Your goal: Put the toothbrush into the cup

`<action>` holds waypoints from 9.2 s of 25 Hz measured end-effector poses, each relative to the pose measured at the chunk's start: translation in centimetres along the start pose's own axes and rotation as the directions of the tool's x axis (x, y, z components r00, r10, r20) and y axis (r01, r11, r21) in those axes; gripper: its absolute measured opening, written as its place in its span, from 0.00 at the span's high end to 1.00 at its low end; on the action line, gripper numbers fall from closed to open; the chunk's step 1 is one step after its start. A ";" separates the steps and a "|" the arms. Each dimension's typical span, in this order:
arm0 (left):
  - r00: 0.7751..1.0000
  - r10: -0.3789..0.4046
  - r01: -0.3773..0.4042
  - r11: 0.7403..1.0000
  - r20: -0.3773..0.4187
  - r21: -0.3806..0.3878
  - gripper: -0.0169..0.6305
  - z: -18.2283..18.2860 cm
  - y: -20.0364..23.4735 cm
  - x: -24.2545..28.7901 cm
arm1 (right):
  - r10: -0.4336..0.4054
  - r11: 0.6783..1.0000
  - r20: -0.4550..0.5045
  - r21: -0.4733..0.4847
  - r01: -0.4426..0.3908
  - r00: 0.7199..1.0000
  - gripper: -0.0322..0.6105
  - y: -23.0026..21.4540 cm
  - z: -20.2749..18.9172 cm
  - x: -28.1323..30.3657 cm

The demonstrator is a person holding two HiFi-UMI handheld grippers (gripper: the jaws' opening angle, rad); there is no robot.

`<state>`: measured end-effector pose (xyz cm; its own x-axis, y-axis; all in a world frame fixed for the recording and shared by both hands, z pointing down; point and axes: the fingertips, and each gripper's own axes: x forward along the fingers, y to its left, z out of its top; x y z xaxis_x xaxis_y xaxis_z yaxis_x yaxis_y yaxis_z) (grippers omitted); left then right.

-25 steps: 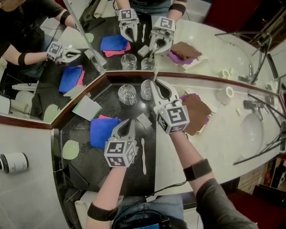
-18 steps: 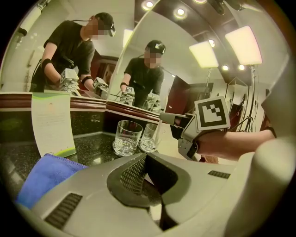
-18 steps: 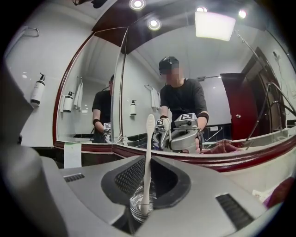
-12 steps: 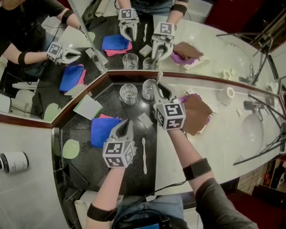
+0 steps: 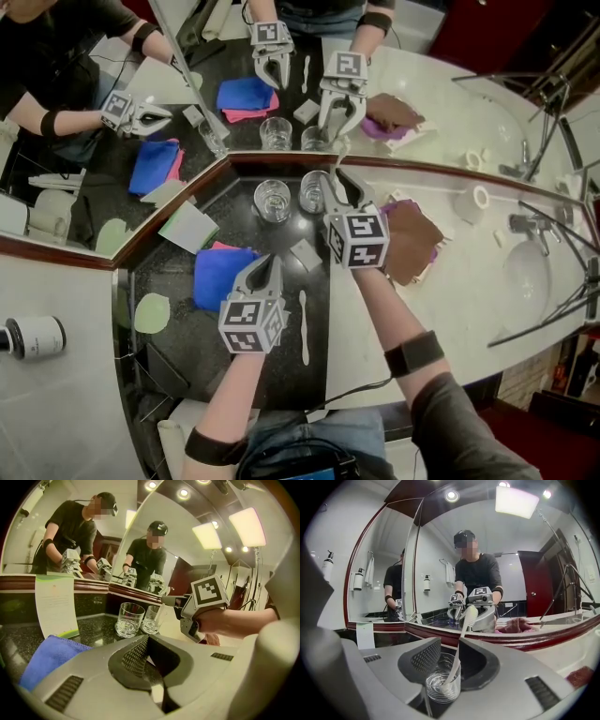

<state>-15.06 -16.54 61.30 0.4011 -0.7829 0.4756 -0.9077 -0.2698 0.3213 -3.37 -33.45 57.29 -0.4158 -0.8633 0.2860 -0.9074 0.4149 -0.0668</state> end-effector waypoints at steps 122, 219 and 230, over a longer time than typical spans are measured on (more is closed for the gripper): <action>0.999 0.022 -0.021 1.000 -0.028 0.023 0.97 -1.4 0.9 -16.5 | 0.093 0.973 -0.823 0.195 0.126 0.560 0.85 15.8 -20.2 -22.6; 0.962 0.224 -0.215 0.974 0.158 -0.072 0.97 5.3 5.9 -5.3 | 0.291 0.943 -0.147 -0.124 -0.310 0.945 0.75 13.3 -1.0 1.3; 0.968 0.207 -0.209 0.978 0.141 0.001 0.97 8.3 -0.3 -11.1 | 0.328 0.939 -0.168 -0.050 -0.341 0.929 0.90 10.1 4.1 -10.5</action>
<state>-20.28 -12.44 49.19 0.1833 -0.8929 0.4112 -0.9716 -0.1007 0.2143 -8.46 -21.36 49.72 -0.6742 -0.6178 0.4048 -0.7071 0.6982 -0.1119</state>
